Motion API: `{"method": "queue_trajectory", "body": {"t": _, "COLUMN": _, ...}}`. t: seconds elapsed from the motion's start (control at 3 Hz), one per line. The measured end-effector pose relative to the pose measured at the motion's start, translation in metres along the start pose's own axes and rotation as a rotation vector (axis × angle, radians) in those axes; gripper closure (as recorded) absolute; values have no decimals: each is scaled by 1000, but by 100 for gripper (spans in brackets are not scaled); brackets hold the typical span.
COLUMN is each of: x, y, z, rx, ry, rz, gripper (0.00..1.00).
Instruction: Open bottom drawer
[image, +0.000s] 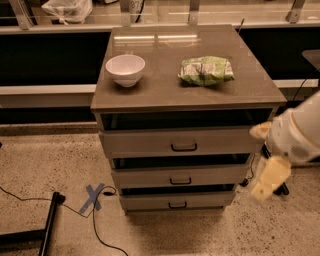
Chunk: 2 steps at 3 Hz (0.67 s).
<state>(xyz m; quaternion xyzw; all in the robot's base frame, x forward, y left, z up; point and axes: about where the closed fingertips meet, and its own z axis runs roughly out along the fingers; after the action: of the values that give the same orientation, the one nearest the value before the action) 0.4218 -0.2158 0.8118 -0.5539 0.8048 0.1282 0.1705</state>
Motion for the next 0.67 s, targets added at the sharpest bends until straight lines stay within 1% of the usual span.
{"method": "queue_trajectory", "body": {"t": 0.33, "x": 39, "y": 15, "z": 47, "rx": 5, "ry": -199, "rz": 59, "gripper": 0}}
{"method": "queue_trajectory", "body": {"t": 0.67, "x": 61, "y": 4, "z": 34, "rx": 111, "ry": -246, "rz": 75, "gripper": 0}}
